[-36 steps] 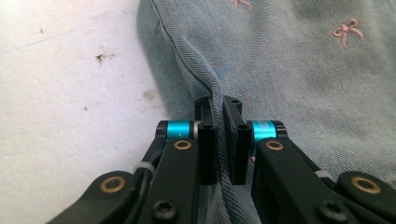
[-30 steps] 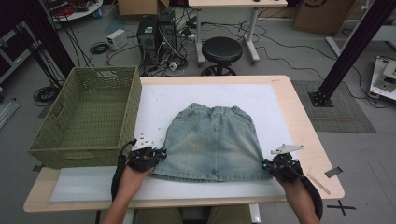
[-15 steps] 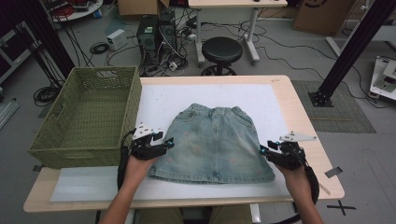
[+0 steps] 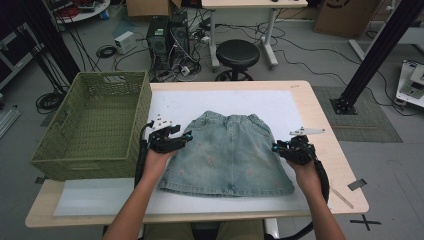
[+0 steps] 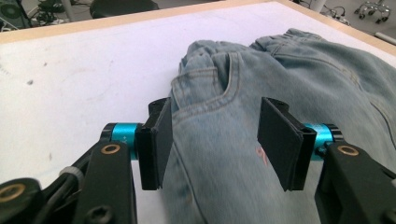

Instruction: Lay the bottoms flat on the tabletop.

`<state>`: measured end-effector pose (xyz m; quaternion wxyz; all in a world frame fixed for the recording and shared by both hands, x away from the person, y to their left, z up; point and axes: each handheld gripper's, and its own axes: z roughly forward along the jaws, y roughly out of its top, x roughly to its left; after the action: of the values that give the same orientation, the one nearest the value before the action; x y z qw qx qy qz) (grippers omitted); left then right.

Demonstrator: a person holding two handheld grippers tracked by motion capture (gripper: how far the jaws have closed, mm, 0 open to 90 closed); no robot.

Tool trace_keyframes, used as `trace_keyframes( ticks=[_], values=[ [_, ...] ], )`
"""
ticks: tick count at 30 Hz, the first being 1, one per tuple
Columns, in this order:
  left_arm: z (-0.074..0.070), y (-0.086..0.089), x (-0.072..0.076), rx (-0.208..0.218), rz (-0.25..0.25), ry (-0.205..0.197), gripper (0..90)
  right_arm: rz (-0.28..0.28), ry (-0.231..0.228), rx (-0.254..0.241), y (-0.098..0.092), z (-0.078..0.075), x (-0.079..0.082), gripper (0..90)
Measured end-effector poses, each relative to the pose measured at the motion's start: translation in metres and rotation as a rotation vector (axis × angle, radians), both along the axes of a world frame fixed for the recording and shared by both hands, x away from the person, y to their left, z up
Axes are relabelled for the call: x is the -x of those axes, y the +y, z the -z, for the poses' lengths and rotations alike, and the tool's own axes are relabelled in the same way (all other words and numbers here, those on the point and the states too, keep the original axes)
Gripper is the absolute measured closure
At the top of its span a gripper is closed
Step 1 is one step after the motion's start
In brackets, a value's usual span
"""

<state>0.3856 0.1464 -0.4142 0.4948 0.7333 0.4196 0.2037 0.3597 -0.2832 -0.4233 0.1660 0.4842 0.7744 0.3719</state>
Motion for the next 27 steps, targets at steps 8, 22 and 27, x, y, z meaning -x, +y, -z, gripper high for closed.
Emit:
trace_keyframes(
  ticks=[8, 22, 27],
  values=[
    [0.004, -0.003, -0.028, 0.025, -0.023, 0.009, 45.1, 0.019, 0.053, 0.144, 0.020, 0.017, -0.020, 70.1],
    [0.023, -0.004, -0.043, 0.050, -0.057, 0.059, 45.2, -0.003, 0.062, 0.182, -0.010, 0.008, -0.023, 86.8],
    [0.020, -0.008, -0.041, 0.041, -0.056, 0.064, 44.1, 0.022, 0.059, 0.226, -0.018, 0.004, -0.024, 86.8]
  ],
)
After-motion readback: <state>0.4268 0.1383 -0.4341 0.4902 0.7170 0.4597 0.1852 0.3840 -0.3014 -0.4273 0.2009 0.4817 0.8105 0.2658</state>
